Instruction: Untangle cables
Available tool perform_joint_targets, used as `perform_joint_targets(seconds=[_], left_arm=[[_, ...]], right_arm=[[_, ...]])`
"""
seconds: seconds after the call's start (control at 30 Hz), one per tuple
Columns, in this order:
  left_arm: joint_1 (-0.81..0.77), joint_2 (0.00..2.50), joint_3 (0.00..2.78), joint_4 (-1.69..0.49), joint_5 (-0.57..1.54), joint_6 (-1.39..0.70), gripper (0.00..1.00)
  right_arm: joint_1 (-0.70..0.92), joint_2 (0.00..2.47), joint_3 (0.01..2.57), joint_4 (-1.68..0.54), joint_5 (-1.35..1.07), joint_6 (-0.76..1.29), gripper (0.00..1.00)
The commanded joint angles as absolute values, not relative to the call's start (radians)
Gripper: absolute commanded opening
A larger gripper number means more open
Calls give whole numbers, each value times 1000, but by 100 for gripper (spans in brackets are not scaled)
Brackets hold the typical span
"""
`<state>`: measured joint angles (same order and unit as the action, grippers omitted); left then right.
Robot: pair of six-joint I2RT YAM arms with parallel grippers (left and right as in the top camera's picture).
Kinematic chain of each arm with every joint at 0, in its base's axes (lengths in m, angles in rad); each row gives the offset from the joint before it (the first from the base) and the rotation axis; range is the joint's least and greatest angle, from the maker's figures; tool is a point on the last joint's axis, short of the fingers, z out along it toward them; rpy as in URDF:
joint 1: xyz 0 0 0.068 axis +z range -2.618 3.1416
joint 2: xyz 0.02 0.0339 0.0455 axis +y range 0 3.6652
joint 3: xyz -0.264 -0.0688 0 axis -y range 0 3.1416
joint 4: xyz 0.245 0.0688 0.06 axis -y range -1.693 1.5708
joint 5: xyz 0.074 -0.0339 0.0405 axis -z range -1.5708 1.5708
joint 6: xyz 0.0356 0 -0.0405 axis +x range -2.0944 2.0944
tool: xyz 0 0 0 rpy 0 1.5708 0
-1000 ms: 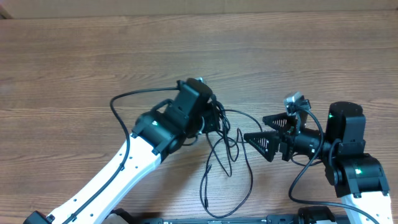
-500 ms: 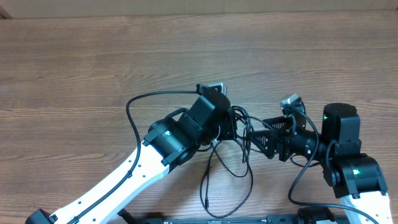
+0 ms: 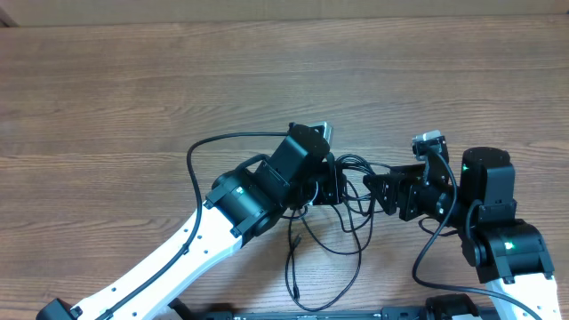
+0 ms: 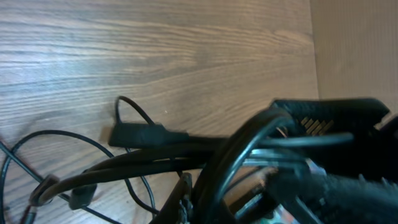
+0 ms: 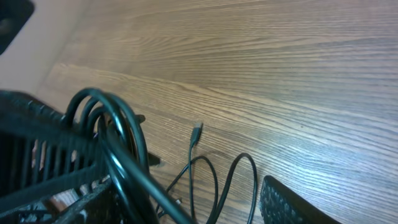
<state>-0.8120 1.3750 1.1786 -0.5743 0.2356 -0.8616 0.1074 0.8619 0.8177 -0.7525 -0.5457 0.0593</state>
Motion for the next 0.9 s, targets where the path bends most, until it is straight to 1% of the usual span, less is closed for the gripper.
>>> perform_joint_targets(seconds=[0.0, 0.17, 0.3, 0.5, 0.7, 0.87], left_arm=[[-849, 1373, 1188, -567, 289, -822, 4], [-902, 1373, 1188, -540, 289, -783, 4], [-934, 1373, 1188, -517, 289, -737, 4], [-943, 1372, 1188, -461, 293, -713, 4], [-943, 1372, 1188, -292, 341, -648, 4], [-942, 1372, 1188, -226, 339, -586, 4]], right_arm=[[113, 855, 825, -746, -434, 162, 65], [113, 855, 825, -744, -391, 223, 65], [113, 856, 825, -756, -296, 312, 67], [113, 911, 825, -767, -270, 315, 70], [113, 995, 825, -765, -281, 306, 69], [113, 1018, 825, -764, -300, 280, 69]])
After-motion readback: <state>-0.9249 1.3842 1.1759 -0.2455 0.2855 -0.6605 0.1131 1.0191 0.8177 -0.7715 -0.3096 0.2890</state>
